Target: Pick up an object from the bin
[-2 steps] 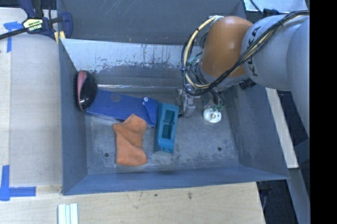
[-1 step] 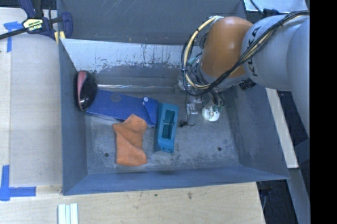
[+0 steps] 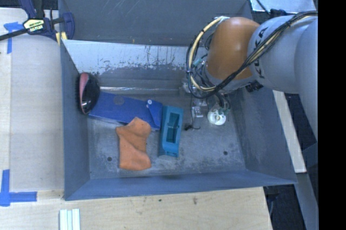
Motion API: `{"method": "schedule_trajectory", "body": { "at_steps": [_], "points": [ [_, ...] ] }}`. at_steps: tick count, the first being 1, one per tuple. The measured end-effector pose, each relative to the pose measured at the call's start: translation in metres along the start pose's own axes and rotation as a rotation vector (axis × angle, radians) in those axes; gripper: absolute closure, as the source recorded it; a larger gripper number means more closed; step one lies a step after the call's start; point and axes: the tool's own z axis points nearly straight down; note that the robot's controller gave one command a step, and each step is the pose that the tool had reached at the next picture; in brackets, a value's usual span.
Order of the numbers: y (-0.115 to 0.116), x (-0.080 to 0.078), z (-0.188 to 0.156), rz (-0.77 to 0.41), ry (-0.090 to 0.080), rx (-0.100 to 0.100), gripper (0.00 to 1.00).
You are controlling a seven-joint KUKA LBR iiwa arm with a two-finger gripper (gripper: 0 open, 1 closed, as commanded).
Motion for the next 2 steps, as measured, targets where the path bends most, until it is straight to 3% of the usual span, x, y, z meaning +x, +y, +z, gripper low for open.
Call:
{"method": "schedule_trajectory", "body": {
  "at_steps": [1, 2],
  "points": [
    [-0.012, 0.015, -0.041, -0.028, 0.009, -0.002, 0.0],
    [-0.006, 0.031, -0.103, -0.032, 0.004, 0.0, 0.0]
  ]
}}
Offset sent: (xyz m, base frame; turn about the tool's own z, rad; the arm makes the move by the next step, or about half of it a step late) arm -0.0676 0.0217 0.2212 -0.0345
